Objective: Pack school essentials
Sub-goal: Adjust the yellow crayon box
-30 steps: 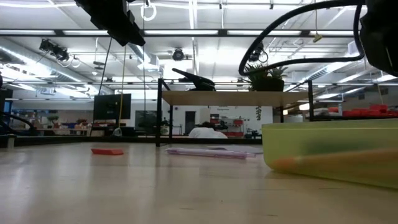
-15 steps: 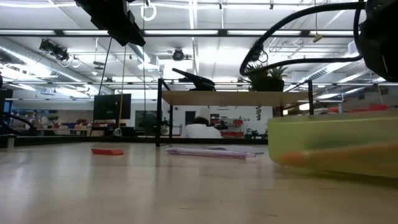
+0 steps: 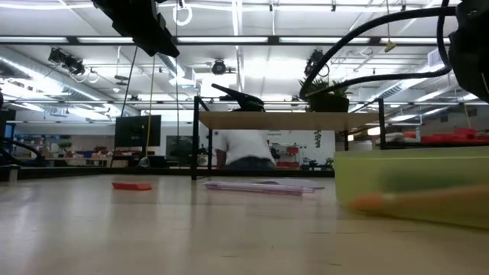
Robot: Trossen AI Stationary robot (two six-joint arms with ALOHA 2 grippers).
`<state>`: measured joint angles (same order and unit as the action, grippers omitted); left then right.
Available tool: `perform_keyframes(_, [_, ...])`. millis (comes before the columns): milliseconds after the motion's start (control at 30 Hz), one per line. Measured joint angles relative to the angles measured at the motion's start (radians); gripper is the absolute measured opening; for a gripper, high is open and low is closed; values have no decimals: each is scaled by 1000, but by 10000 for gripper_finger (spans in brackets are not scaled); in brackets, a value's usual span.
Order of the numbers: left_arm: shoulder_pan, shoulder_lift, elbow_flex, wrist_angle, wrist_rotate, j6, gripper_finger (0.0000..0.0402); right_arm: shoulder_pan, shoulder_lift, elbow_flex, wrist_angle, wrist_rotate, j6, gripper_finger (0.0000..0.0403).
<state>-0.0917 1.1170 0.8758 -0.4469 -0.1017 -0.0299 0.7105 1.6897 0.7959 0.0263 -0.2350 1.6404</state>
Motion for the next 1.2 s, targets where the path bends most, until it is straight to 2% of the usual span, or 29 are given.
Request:
perform_keyframes(367, [0, 0, 0, 0, 0, 0, 22, 0, 0, 0, -34, -5, -5, 139])
perform_keyframes(600, [0, 0, 0, 0, 0, 0, 9, -1, 0, 0, -31, -5, 7, 96])
perform_keyframes(800, [0, 0, 0, 0, 0, 0, 19, -1, -1, 0, -31, -2, 8, 65])
perform_keyframes(1200, [0, 0, 0, 0, 0, 11, 10, -4, 1, 29, -40, 1, 18, 49])
